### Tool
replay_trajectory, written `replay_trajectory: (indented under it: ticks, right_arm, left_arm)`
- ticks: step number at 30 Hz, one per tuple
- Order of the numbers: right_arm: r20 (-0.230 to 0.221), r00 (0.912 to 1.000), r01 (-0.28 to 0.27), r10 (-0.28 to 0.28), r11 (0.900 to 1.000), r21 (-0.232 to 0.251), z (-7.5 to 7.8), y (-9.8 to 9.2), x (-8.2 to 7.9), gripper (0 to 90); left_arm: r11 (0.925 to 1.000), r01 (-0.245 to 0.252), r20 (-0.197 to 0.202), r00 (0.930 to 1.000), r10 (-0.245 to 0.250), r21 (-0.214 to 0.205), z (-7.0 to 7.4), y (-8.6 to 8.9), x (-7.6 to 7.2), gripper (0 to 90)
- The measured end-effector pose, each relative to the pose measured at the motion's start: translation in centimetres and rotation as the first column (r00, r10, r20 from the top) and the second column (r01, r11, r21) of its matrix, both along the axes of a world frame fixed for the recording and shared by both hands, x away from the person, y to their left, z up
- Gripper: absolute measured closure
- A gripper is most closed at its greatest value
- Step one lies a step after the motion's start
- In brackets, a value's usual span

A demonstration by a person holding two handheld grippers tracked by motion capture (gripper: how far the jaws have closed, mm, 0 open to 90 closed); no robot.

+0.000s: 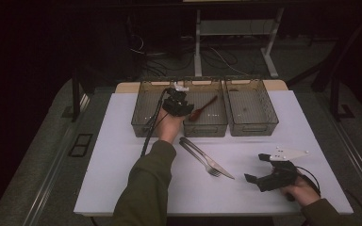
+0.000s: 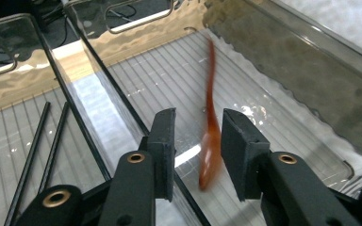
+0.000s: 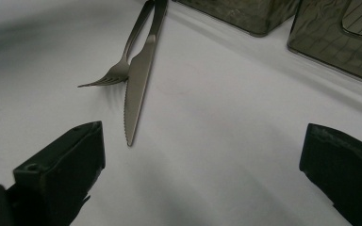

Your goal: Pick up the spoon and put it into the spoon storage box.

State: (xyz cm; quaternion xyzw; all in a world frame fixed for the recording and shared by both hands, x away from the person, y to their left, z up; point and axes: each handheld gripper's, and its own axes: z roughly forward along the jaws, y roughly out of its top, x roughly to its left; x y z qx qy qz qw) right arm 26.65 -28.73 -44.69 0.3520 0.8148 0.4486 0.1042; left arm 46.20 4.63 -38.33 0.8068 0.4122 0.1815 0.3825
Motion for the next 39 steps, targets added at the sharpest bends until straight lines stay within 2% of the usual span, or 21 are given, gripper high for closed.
replay_trajectory:
  ticks: [5,10,13,19,23,27,29,30,31,36,39]
  right_arm:
    - [-0.002,1.0,0.001,-0.001,1.0,0.0,0.0,0.0,0.0,0.2]
    - [-0.003,1.0,0.004,-0.004,1.0,0.001,0.0,0.0,0.0,0.2]
    - [-0.003,1.0,0.002,-0.002,1.0,0.0,0.0,0.0,0.0,0.2]
    - [-0.004,1.0,0.003,-0.003,1.0,-0.001,0.0,0.0,0.0,0.2]
    - [-0.005,1.0,0.005,-0.005,1.0,-0.003,0.0,0.0,0.0,0.2]
    - [-0.005,1.0,0.006,-0.006,1.0,-0.004,0.0,0.0,0.0,0.2]
    - [-0.006,1.0,0.008,-0.008,1.0,-0.005,0.0,0.0,0.0,0.2]
    - [-0.007,0.9999,0.008,-0.008,1.0,-0.005,0.0,0.0,0.0,0.2]
    - [-0.007,0.9999,0.008,-0.008,1.0,-0.005,-0.1,0.0,0.0,0.2]
    - [-0.006,1.0,0.006,-0.006,0.9999,-0.008,-0.1,0.1,0.0,0.2]
    - [-0.007,0.9999,0.008,-0.008,0.9999,-0.008,-0.1,0.1,0.0,0.2]
  left_arm:
    - [0.9991,0.031,0.001,0.9995,-0.031,-0.029,0.3,0.1,-0.2,56.7]
    - [0.9967,0.076,0.004,0.9971,-0.075,-0.03,1.0,0.5,-0.8,52.2]
    - [0.9926,0.116,-0.002,0.9932,-0.116,-0.037,1.5,0.6,-1.2,47.1]
    - [0.9823,0.183,0.024,0.983,-0.182,-0.039,2.3,1.3,-2.6,40.5]
    - [0.9777,0.195,0.019,0.9807,-0.195,-0.077,2.4,1.7,-3.7,35.6]
    - [0.9718,0.225,0.017,0.9743,-0.225,-0.07,2.4,2.3,-4.7,32.0]
    - [0.9687,0.237,0.021,0.9715,-0.236,-0.074,2.3,2.5,-5.4,30.7]
    - [0.9678,0.236,0.023,0.9718,-0.235,-0.089,2.2,2.6,-5.6,29.7]
    - [0.9665,0.244,0.019,0.9697,-0.244,-0.079,2.2,2.7,-5.9,29.0]
    - [0.9643,0.253,0.022,0.9674,-0.252,-0.077,1.8,3.6,-7.3,26.7]
    - [0.9643,0.249,0.025,0.9685,-0.248,-0.09,1.4,4.1,-8.2,26.4]
